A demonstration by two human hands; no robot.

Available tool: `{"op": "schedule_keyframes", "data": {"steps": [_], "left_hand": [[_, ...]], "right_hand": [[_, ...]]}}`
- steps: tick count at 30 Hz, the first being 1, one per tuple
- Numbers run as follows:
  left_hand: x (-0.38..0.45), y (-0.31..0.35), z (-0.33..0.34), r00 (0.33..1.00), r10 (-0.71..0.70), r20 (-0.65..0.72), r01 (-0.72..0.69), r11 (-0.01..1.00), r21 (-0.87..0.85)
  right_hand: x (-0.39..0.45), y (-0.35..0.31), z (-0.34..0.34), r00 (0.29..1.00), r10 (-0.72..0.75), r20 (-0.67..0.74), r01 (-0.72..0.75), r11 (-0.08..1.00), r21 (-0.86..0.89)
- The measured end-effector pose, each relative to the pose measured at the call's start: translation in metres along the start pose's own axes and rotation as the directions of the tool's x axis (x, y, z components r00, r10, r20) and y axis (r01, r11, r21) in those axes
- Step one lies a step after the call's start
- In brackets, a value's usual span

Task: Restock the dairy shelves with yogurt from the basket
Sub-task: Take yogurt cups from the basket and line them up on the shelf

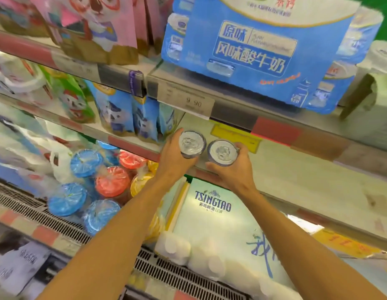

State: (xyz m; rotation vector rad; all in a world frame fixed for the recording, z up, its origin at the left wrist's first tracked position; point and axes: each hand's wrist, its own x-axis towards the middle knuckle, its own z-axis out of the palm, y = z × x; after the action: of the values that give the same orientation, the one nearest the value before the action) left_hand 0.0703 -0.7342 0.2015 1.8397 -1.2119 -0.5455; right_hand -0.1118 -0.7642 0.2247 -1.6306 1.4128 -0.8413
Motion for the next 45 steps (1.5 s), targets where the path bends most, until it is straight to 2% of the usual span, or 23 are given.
{"op": "schedule_keyframes", "data": {"steps": [14,18,21,24,26,29,32,36,40,45], "left_hand": [[-0.013,0.008,-0.011,0.996,-0.065,0.059,0.063,0.997,0.041],[-0.026,0.019,-0.022,0.993,-0.103,0.065,0.097,0.991,0.087],[-0.042,0.031,-0.041,0.992,-0.12,0.041,0.109,0.974,0.2],[-0.073,0.039,-0.065,0.992,-0.125,-0.014,0.125,0.965,0.23],[-0.1,0.035,-0.081,0.989,-0.131,-0.068,0.144,0.962,0.231],[-0.154,0.019,-0.108,0.976,-0.191,-0.103,0.208,0.958,0.196],[-0.223,0.0,-0.136,0.932,-0.332,-0.146,0.343,0.938,0.057],[-0.323,-0.025,-0.173,0.825,-0.519,-0.223,0.494,0.855,-0.158],[-0.414,-0.053,-0.202,0.704,-0.651,-0.284,0.573,0.756,-0.316],[-0.507,-0.096,-0.213,0.54,-0.762,-0.357,0.61,0.647,-0.457]], "right_hand": [[0.003,0.003,-0.001,0.998,-0.005,0.061,0.01,0.997,-0.083],[-0.005,-0.005,-0.009,0.999,-0.001,0.048,0.011,0.976,-0.217],[-0.017,-0.016,-0.021,0.997,-0.077,-0.015,0.066,0.927,-0.369],[-0.041,-0.033,-0.029,0.982,-0.186,-0.033,0.159,0.909,-0.384],[-0.066,-0.044,-0.029,0.977,-0.212,0.035,0.209,0.903,-0.376],[-0.112,-0.058,-0.02,0.957,-0.189,0.22,0.26,0.896,-0.36],[-0.166,-0.066,0.0,0.898,-0.149,0.413,0.29,0.908,-0.303],[-0.245,-0.073,0.037,0.77,-0.101,0.63,0.315,0.919,-0.238],[-0.315,-0.075,0.081,0.633,-0.071,0.771,0.358,0.91,-0.21],[-0.381,-0.067,0.137,0.451,-0.069,0.89,0.481,0.859,-0.176]]}}
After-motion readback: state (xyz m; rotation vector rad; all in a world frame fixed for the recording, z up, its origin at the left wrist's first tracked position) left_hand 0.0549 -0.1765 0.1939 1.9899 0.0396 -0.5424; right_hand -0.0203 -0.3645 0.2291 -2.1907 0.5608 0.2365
